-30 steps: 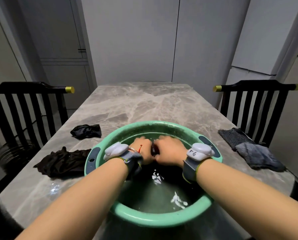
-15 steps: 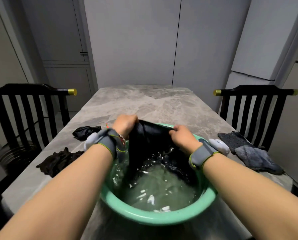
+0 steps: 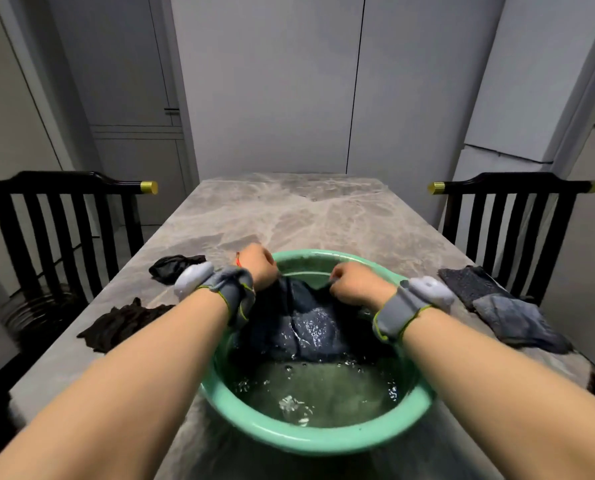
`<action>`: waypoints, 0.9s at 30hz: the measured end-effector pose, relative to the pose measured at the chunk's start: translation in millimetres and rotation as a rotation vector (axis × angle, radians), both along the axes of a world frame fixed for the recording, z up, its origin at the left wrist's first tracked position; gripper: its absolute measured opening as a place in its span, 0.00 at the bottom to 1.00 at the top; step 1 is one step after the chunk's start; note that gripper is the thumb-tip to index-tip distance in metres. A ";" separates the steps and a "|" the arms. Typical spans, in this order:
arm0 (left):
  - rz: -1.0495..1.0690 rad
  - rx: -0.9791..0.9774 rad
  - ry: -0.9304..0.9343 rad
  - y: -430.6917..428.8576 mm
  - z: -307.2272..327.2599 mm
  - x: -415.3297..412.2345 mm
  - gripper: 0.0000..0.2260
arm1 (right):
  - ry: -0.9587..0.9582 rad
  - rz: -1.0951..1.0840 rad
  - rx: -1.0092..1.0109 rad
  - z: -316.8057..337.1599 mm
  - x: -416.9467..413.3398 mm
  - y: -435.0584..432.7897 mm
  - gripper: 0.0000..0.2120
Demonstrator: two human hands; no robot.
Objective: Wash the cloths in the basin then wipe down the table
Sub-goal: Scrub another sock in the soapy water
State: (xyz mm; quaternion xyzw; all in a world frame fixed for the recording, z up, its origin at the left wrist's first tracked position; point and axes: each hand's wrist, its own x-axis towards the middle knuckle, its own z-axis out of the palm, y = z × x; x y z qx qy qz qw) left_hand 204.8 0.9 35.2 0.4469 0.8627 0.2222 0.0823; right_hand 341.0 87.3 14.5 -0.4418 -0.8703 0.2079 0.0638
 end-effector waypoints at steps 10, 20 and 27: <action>-0.271 -0.385 0.066 17.2 -88.2 18.0 0.11 | -0.587 0.115 0.178 -82.3 -24.2 -0.6 0.29; -0.098 0.362 -0.571 16.7 -31.5 14.5 0.19 | 0.614 -0.064 -0.380 -11.1 -10.7 -4.2 0.09; 0.035 0.646 -0.582 16.6 -26.1 9.0 0.19 | 0.783 0.128 0.005 6.8 -23.7 -44.9 0.17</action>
